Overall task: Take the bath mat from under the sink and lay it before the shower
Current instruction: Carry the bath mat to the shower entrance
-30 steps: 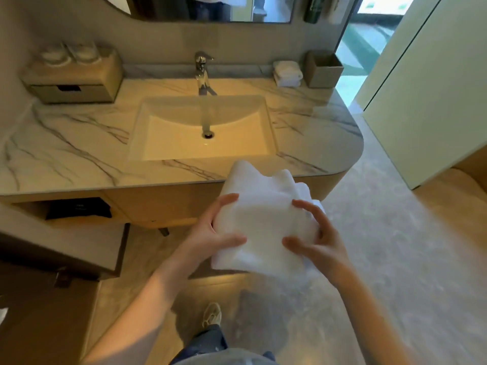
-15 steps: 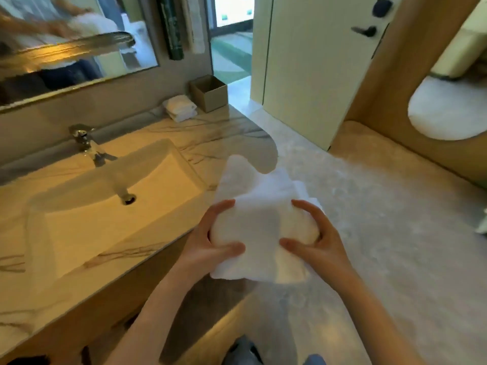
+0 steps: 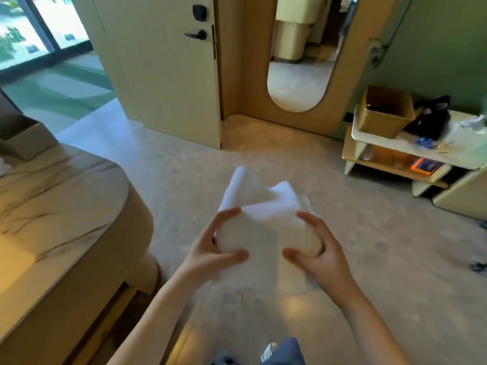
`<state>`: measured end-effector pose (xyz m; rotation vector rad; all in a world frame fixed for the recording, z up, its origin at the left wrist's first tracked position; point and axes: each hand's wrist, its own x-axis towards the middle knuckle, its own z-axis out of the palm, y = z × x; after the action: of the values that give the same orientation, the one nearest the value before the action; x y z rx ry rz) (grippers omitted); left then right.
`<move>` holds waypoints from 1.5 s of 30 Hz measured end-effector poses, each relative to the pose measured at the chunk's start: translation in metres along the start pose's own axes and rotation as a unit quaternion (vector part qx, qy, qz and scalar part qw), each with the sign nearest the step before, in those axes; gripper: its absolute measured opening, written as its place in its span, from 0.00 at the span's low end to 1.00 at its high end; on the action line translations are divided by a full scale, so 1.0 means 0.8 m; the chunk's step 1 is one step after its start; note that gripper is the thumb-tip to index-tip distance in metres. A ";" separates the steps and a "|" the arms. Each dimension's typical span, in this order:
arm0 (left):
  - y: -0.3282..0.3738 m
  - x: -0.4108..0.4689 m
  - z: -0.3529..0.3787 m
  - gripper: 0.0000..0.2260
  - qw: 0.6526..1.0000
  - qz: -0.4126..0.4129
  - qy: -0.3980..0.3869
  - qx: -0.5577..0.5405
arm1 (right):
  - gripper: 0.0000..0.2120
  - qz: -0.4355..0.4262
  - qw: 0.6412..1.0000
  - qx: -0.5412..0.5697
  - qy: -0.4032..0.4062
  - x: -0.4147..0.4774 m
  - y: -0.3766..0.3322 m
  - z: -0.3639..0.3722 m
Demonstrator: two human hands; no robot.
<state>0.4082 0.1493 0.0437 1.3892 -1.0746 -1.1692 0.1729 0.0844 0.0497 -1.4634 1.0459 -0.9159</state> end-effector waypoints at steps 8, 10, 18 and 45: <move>0.014 0.118 0.152 0.36 0.998 -0.014 -0.055 0.032 | 0.34 0.027 0.997 0.011 0.073 0.052 0.039 -0.167; 0.022 0.144 0.171 0.36 0.997 -0.015 -0.070 0.044 | 0.34 0.029 0.995 0.010 0.091 0.065 0.045 -0.188; 0.026 0.278 0.215 0.36 0.992 -0.028 -0.117 0.033 | 0.33 0.045 0.990 0.003 0.136 0.159 0.068 -0.242; 0.098 0.893 0.265 0.34 0.992 -0.006 -0.128 0.024 | 0.33 -0.002 0.990 0.019 0.140 0.754 0.095 -0.397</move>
<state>0.2979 -0.5918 0.0287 1.3083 -1.2814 -1.3647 0.0585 -0.5911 0.0210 -1.3294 1.2219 -1.1611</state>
